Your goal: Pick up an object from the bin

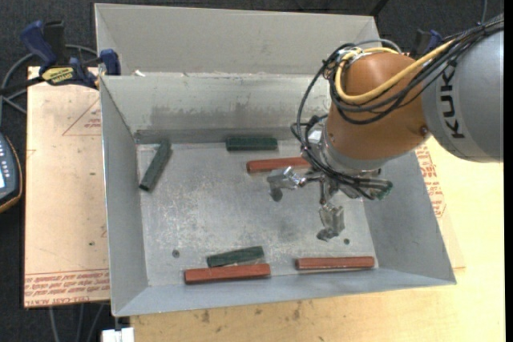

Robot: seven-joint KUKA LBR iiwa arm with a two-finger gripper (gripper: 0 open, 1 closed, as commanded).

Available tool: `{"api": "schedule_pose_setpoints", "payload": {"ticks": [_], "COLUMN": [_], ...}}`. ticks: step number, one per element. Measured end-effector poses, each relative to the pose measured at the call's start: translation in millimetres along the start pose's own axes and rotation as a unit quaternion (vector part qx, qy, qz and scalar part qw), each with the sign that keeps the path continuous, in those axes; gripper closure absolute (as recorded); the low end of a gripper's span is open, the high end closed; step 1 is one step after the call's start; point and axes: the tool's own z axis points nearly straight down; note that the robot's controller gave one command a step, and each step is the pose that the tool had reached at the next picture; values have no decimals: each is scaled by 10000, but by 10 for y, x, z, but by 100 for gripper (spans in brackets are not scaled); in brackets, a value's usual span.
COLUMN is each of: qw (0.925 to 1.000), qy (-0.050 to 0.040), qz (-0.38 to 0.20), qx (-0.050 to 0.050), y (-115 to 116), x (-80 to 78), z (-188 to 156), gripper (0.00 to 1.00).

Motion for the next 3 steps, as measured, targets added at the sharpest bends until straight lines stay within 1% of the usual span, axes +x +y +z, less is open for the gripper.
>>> {"api": "schedule_pose_setpoints", "payload": {"ticks": [1, 2, 3], "qw": [9951, 9982, 9990], "qy": [-23, 10, 15], "qz": [-984, -597, -438], "qx": [14, -35, -23], "y": [-471, -622, -939], "x": [-577, -1034, -785], "z": [-463, 437, 999], "gripper": [0, 0, 0]}}
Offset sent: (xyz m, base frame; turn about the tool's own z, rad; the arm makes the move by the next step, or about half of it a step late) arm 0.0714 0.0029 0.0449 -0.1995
